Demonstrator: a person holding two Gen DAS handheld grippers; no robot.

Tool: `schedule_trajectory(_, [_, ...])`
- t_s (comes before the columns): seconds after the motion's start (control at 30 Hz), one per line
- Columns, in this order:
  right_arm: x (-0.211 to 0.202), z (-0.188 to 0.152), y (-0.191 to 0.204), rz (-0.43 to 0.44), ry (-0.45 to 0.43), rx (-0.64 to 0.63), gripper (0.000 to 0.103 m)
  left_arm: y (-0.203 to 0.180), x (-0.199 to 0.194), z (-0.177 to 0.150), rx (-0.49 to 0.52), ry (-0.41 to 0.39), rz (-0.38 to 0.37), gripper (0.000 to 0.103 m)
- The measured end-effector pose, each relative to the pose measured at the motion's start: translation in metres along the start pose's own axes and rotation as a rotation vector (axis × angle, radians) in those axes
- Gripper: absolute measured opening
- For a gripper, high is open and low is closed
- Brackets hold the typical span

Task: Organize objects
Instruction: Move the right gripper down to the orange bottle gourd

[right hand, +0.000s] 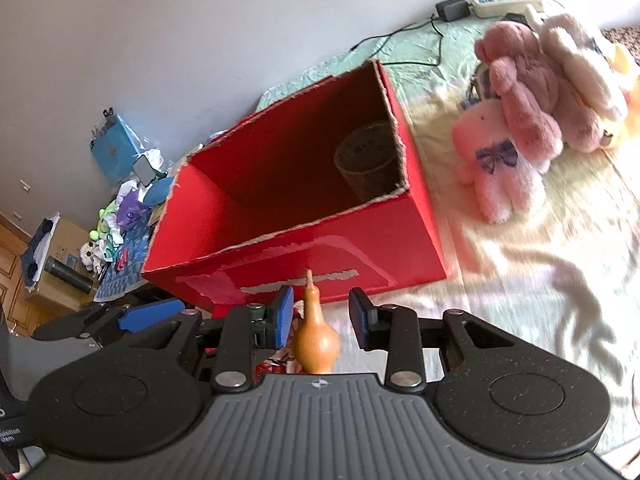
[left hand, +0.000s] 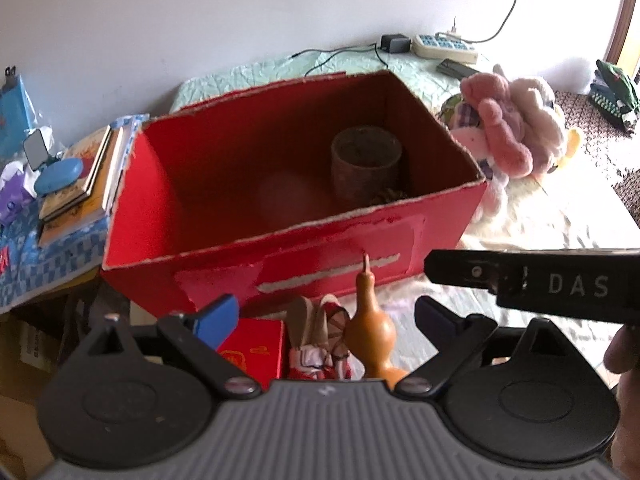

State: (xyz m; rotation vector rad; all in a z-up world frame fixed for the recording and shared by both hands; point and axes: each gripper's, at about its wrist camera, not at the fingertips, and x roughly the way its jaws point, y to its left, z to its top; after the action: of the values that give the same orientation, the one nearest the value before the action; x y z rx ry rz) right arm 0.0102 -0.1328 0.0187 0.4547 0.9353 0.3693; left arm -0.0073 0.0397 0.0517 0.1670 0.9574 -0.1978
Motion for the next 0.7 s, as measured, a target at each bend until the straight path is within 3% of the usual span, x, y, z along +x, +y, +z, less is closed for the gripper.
schedule_trajectory(0.7, [0.021, -0.011, -0.007, -0.007, 0.071, 0.043, 0.035, 0.001, 0.031, -0.014, 0.017, 0.099, -0.018, 0.096])
